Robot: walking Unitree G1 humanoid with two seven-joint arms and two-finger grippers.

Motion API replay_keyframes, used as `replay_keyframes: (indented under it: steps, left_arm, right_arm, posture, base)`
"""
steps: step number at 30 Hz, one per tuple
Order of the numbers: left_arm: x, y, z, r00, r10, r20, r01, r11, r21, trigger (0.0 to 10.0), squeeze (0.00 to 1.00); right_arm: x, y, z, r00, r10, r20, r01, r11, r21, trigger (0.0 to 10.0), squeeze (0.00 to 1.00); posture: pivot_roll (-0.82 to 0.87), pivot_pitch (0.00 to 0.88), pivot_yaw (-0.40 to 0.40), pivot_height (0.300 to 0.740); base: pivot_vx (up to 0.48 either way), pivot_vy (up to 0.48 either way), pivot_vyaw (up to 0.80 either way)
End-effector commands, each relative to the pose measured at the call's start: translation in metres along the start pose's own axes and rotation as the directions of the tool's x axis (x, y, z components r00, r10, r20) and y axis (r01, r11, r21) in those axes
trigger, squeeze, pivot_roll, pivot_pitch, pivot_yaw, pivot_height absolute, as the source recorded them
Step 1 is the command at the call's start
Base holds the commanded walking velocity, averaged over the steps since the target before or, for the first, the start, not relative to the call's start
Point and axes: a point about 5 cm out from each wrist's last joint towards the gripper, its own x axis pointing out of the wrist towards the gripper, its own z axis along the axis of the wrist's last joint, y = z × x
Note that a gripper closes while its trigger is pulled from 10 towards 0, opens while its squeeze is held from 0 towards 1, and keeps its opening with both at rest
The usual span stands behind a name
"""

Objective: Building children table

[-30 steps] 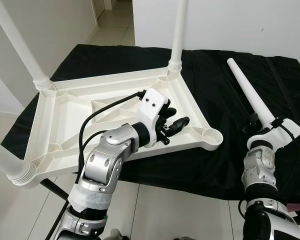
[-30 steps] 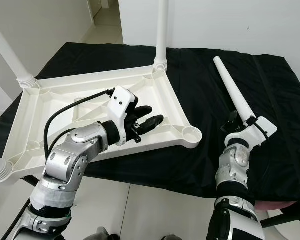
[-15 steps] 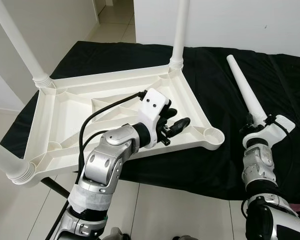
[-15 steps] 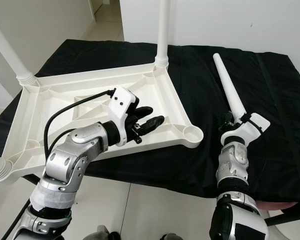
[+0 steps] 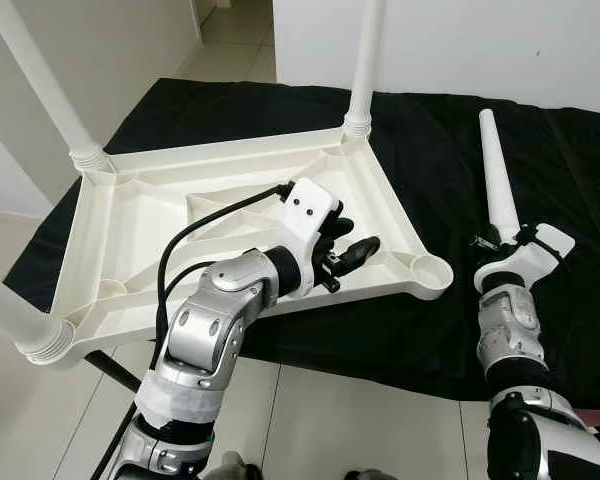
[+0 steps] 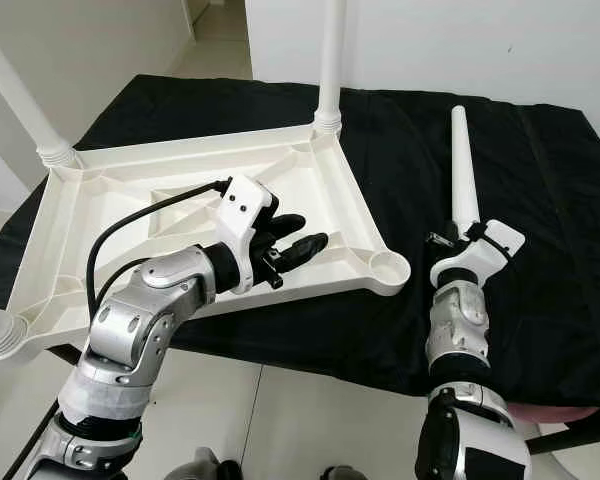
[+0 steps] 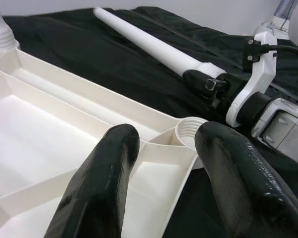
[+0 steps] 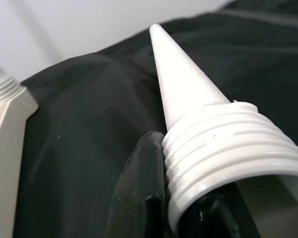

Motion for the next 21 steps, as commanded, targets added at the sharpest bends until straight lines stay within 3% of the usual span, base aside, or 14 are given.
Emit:
replay_keyframes:
  steps: [1, 3, 4, 5, 11, 12, 21]
  left_arm:
    - [-0.002, 0.011, -0.005, 0.985, 0.169, -0.03, -0.17, 0.985, -0.023, 10.0, 0.0]
    - [-0.003, 0.012, -0.006, 0.983, 0.179, -0.035, -0.18, 0.983, -0.027, 10.0, 0.0]
    - [-0.003, 0.013, -0.006, 0.983, 0.181, -0.035, -0.182, 0.983, -0.028, 10.0, 0.0]
    - [-0.003, 0.014, -0.007, 0.982, 0.186, -0.032, -0.187, 0.982, -0.027, 10.0, 0.0]
    - [-0.004, 0.017, -0.007, 0.979, 0.203, -0.026, -0.203, 0.979, -0.021, 10.0, 0.0]
    - [-0.001, 0.02, -0.006, 0.976, 0.218, -0.022, -0.219, 0.975, -0.03, 10.0, 0.0]
    - [0.007, 0.024, -0.001, 0.974, 0.225, -0.009, -0.225, 0.974, -0.011, 10.0, 0.0]
  right_arm:
    - [-0.002, 0.014, 0.005, 0.998, 0.044, 0.047, -0.042, 0.998, -0.051, 10.0, 0.0]
    - [-0.003, 0.02, 0.004, 0.996, 0.071, 0.046, -0.069, 0.996, -0.054, 10.0, 0.0]
    - [-0.003, 0.021, 0.004, 0.996, 0.079, 0.044, -0.076, 0.996, -0.055, 8.2, 0.0]
    - [-0.003, 0.024, 0.004, 0.994, 0.099, 0.052, -0.097, 0.994, -0.053, 0.0, 0.0]
    - [-0.003, 0.034, 0.01, 0.989, 0.126, 0.078, -0.123, 0.991, -0.044, 0.0, 0.0]
    - [-0.001, 0.033, 0.014, 0.989, 0.111, 0.094, -0.106, 0.993, -0.059, 10.0, 0.0]
    - [0.003, 0.031, 0.024, 0.987, 0.036, 0.158, -0.012, 0.988, -0.152, 10.0, 0.0]
  posture:
    - [0.01, 0.097, 0.023, 0.74]
    - [0.01, 0.1, 0.017, 0.74]
    - [0.01, 0.1, 0.017, 0.74]
    - [0.01, 0.101, 0.006, 0.74]
    - [0.01, 0.091, -0.009, 0.74]
    - [0.02, 0.078, -0.014, 0.74]
    - [0.01, 0.014, 0.003, 0.74]
  base:
    - [0.0, 0.0, 0.0]
    - [0.0, 0.0, 0.0]
    - [0.0, 0.0, 0.0]
    - [0.0, 0.0, 0.0]
    - [0.0, 0.0, 0.0]
    - [0.0, 0.0, 0.0]
    - [0.0, 0.0, 0.0]
